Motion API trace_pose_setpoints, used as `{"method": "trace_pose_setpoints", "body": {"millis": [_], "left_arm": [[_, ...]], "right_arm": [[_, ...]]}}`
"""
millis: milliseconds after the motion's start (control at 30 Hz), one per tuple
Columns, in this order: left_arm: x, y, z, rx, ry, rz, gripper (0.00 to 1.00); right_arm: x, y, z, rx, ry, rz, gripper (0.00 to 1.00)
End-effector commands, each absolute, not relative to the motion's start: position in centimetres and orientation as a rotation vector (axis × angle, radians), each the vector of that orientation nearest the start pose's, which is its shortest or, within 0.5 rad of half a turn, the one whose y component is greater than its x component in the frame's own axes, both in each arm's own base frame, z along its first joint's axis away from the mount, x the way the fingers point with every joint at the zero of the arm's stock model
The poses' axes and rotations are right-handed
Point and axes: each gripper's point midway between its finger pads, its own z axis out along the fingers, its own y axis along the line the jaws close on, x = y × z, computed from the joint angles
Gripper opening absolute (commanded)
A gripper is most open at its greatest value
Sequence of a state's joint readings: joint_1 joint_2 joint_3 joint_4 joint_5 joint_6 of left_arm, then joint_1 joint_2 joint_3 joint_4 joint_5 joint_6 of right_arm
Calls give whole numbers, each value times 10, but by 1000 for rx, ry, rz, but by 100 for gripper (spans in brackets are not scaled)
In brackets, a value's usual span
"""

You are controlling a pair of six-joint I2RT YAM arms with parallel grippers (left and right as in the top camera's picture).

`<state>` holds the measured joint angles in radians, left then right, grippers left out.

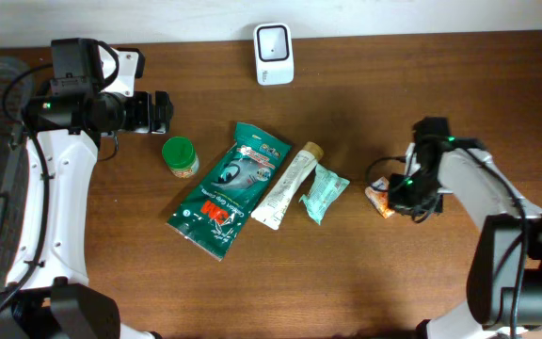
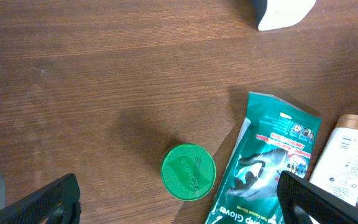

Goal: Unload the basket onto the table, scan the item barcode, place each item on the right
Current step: 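Grasp the orange Kleenex pack with the right gripper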

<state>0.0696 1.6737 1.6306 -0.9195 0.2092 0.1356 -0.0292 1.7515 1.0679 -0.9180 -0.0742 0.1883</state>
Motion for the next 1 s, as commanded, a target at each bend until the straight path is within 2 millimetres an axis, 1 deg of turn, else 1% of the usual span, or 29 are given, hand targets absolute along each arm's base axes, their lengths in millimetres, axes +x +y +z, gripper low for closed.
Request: {"method": "trace_pose_setpoints", "body": {"millis": [0, 33, 100, 167, 200, 233, 267, 300, 333, 367, 400, 433, 467, 533, 567, 600, 633, 667, 700, 733, 767, 800, 867, 933, 967], "left_arm": [[434, -4, 232, 181, 2492, -174, 99], [434, -4, 232, 181, 2492, -174, 99], [434, -4, 232, 182, 2492, -174, 99], [434, -4, 232, 181, 2492, -174, 99], [434, -4, 232, 181, 2492, -174, 99], [434, -4, 232, 182, 2492, -174, 99], [434, -4, 232, 181, 2492, -174, 99], [434, -4, 232, 181, 2492, -174, 99], [434, -4, 232, 181, 2492, -174, 99], [434, -4, 232, 181, 2492, -174, 99], [434, -4, 232, 181, 2492, -174, 99], [434, -4, 232, 182, 2492, -174, 99], [434, -4, 232, 182, 2492, -174, 99], [434, -4, 232, 181, 2492, -174, 99], [434, -4, 232, 181, 2492, -174, 99], [434, -4, 232, 181, 2492, -174, 99], [434, -4, 232, 181, 2492, -174, 99], [434, -4, 232, 182, 2492, -174, 99], [434, -4, 232, 182, 2492, -174, 99], [434, -4, 232, 181, 2492, -174, 99], [434, -4, 232, 181, 2492, -174, 99], [434, -4, 232, 181, 2492, -174, 99], [434, -4, 232, 181, 2492, -174, 99], [434, -4, 232, 181, 2492, -174, 99], [434, -4, 232, 181, 2492, -174, 99]], "right_arm": [[278, 3, 10, 345, 3162, -55, 4], [279, 5, 10, 326, 3156, -64, 4], [287, 12, 10, 316, 3132, -2, 4], [312, 42, 12, 234, 3038, 172, 4], [322, 57, 14, 176, 2998, 236, 4], [324, 61, 16, 147, 2991, 246, 4], [327, 66, 23, 90, 2978, 258, 4], [336, 66, 40, 85, 2944, 263, 5], [345, 65, 60, 89, 2902, 267, 9], [350, 63, 71, 96, 2879, 269, 20], [354, 59, 79, 113, 2855, 270, 41], [354, 55, 78, 127, 2859, 266, 61], [350, 50, 68, 149, 2885, 250, 67], [348, 40, 50, 172, 2900, 178, 66], [349, 35, 41, 213, 2891, 142, 60], [348, 31, 36, 255, 2881, 122, 52], [346, 28, 30, 300, 2875, 124, 47], [345, 24, 27, 329, 2873, 124, 42], [344, 18, 24, 366, 2870, 125, 40], [343, 19, 21, 374, 2865, 153, 38], [342, 26, 16, 368, 2856, 232, 33], [342, 32, 11, 357, 2838, 286, 32], [338, 30, 1, 381, 2841, 289, 31], [338, 33, -10, 398, 2852, 360, 24], [338, 36, -12, 394, 2856, 385, 18]]}}
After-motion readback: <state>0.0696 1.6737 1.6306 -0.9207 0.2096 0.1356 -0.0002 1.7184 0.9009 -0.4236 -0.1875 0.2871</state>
